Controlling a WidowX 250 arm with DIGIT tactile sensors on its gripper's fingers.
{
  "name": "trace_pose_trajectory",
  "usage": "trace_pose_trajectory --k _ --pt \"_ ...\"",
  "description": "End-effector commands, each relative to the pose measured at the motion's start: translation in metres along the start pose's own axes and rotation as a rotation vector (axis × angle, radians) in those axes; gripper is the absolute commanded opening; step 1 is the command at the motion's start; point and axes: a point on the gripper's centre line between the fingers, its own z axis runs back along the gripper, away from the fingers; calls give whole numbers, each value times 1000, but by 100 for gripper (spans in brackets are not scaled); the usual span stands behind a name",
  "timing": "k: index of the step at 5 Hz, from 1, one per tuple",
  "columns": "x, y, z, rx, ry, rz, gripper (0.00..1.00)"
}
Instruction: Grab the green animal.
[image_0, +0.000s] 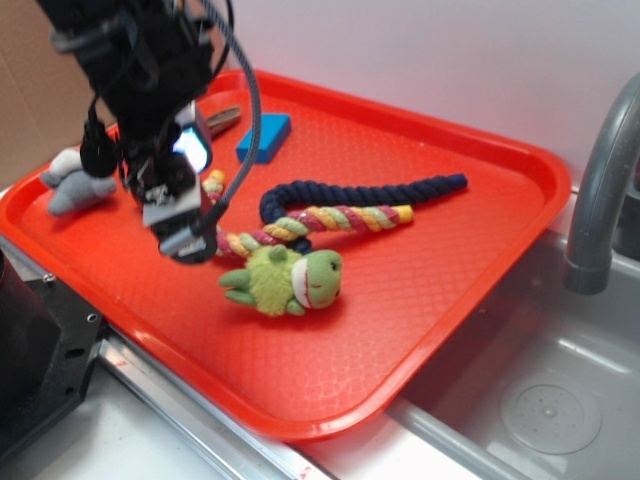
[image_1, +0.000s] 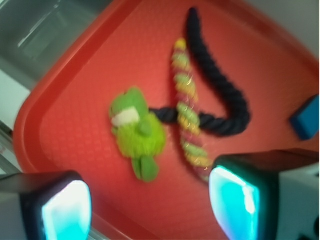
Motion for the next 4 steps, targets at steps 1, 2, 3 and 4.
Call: trace_pose_trajectory --k 1,2,3,4 --pt "8 -4 -45 -8 70 -20 100" --pt "18 -5 -52 10 97 4 0" --pt "15 -1 -58 -63 124 -21 0" --pt "12 1 -63 -113 153 -6 0"
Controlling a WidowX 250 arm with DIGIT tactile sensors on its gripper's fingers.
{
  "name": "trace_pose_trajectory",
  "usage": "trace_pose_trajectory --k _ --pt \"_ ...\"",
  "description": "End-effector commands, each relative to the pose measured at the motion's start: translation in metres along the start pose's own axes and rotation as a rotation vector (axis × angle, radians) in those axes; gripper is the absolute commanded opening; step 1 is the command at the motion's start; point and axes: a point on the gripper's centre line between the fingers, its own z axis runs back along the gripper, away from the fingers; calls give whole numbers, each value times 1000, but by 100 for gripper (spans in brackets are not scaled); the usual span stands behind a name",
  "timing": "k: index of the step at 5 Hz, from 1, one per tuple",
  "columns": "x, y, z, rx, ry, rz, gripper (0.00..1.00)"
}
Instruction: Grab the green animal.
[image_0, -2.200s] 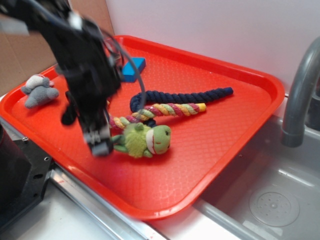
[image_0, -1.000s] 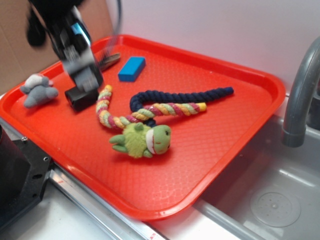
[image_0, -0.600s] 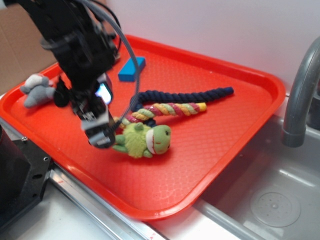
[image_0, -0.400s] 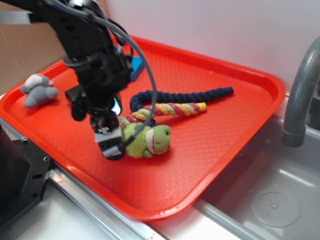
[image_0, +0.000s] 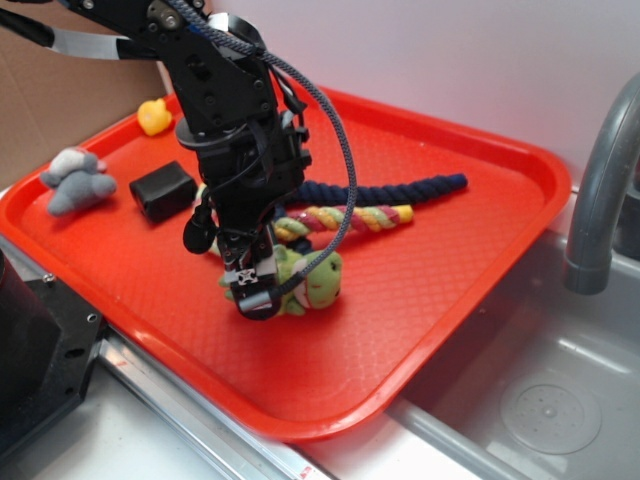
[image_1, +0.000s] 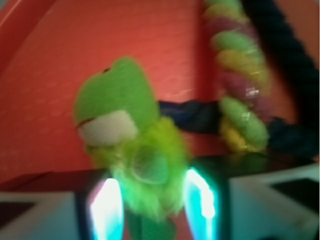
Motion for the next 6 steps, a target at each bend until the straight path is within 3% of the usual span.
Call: trace_pose_trajectory --k 1,2,3,4,5,6 --pt "-5 3 7 -11 27 73 0" --pt "-19 18 53 51 -22 272 0" --pt "-54 34 106 94 -118 515 0" --pt "-82 36 158 150 -121 751 0" --pt "-76 30 178 62 -231 571 100" --pt "-45 3 123 56 -170 320 100"
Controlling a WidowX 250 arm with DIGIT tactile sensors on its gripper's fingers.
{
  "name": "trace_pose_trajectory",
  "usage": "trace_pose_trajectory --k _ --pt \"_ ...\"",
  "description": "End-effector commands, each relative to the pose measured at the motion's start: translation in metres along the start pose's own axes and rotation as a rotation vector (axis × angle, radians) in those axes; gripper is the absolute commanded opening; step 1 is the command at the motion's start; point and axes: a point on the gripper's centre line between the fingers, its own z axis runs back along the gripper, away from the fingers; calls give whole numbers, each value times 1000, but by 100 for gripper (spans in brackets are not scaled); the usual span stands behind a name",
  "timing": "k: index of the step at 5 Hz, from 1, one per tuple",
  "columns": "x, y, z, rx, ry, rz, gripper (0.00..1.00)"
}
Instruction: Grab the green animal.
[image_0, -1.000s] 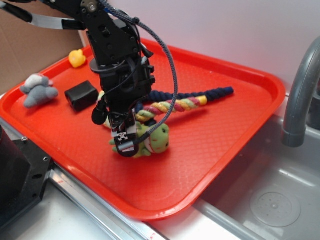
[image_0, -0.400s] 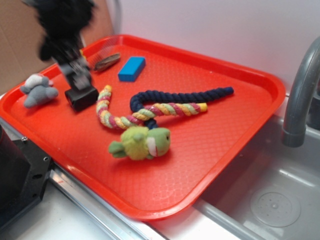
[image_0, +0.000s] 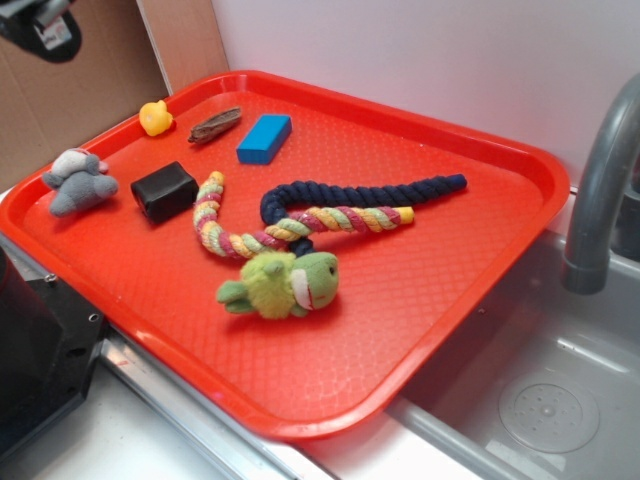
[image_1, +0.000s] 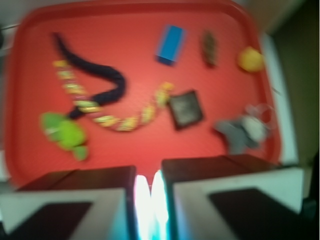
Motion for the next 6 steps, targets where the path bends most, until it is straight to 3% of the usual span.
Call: trace_pose_trajectory --k 1,2,3,4,5,6 --pt "-20 -69 -85 -46 39 -408 100" --pt "-26 -74 -128 -104 60 -438 100" --pt "-25 -76 -157 -83 96 -439 100" --pt "-15 -80 -178 -159 108 -468 100" --pt "-11 -91 -191 -162 134 -540 93" --pt "-21 -87 -191 -166 119 -468 0"
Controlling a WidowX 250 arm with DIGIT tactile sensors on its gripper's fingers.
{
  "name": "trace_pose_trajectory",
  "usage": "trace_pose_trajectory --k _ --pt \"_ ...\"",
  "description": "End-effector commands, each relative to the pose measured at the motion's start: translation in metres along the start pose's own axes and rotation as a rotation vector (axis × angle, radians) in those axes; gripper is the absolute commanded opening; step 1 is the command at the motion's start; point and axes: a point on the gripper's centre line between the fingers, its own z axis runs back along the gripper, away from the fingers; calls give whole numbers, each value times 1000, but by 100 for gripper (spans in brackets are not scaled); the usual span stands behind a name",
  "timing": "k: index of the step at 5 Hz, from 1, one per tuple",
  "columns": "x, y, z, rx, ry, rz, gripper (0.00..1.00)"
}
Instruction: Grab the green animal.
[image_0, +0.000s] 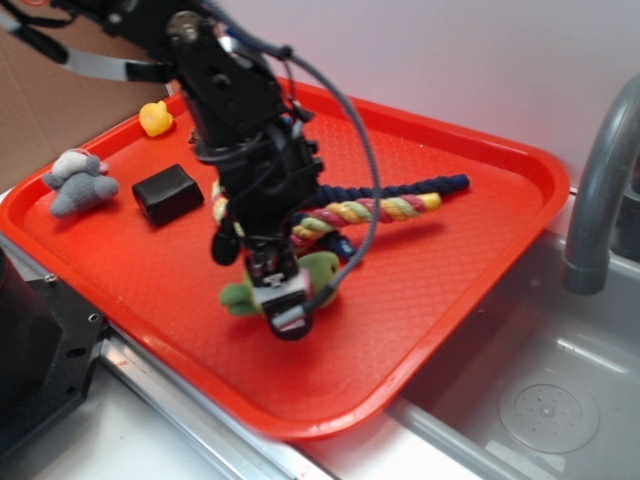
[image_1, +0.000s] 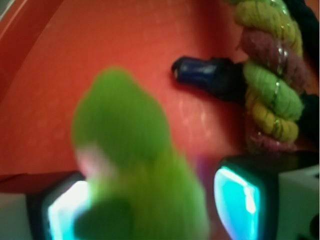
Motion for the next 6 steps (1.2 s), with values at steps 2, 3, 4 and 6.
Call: trace_pose_trajectory --k 2,3,4,6 --pt "-42 5 51 102 -48 203 0" --pt "-61 17 109 205 13 427 0" --pt "-68 22 155 302 72 638 0" --pt "-65 31 215 302 -83 793 0"
